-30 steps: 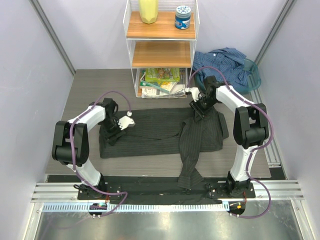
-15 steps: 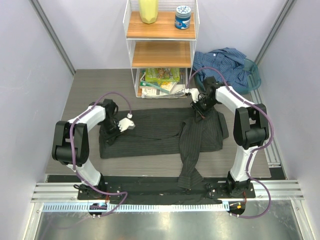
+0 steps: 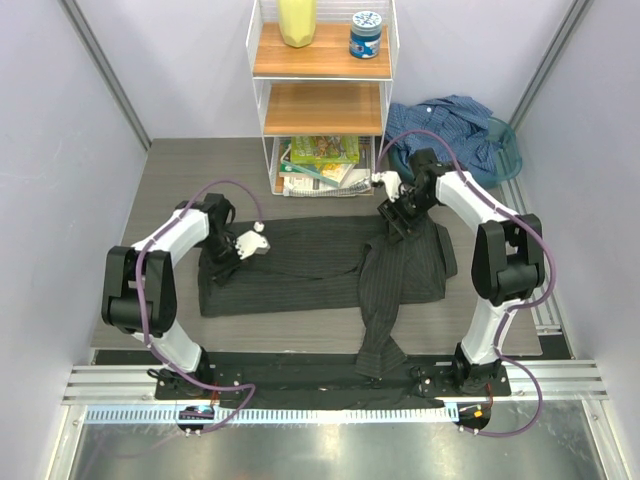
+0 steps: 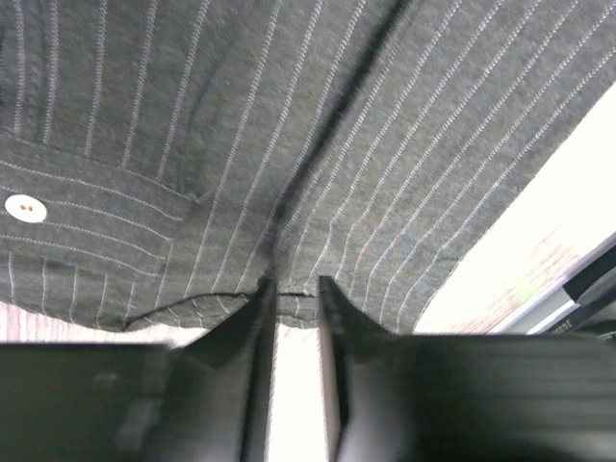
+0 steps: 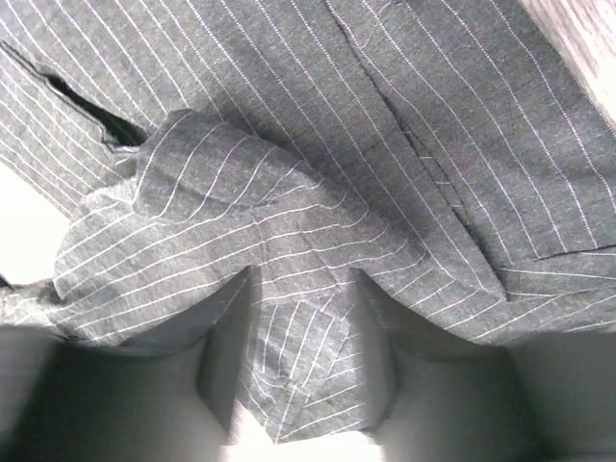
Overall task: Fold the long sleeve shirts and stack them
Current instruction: Fold the shirt
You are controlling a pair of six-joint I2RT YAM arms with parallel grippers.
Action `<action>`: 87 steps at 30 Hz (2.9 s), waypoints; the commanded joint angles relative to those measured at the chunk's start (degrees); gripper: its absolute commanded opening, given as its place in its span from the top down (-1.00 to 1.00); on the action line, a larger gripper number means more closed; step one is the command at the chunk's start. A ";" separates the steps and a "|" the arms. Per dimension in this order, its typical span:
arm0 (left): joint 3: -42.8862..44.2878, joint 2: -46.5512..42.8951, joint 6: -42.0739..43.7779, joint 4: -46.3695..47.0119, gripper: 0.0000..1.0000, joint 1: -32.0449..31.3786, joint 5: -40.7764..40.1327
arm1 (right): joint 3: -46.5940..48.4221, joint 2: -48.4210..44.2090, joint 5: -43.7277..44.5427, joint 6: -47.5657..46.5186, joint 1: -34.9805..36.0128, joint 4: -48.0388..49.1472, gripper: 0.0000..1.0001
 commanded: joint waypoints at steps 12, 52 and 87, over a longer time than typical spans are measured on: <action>1.26 2.25 0.39 0.67 0.46 -0.14 -0.07 | 6.17 5.95 0.08 -2.56 1.28 0.37 -0.61; 1.44 -2.05 2.41 1.11 1.00 0.04 2.92 | 2.74 -0.02 0.52 -3.70 -0.47 -3.59 0.98; -7.61 -30.51 -58.13 31.17 -0.96 -26.08 21.11 | -19.45 -35.06 -5.64 -28.38 6.88 -10.97 -0.64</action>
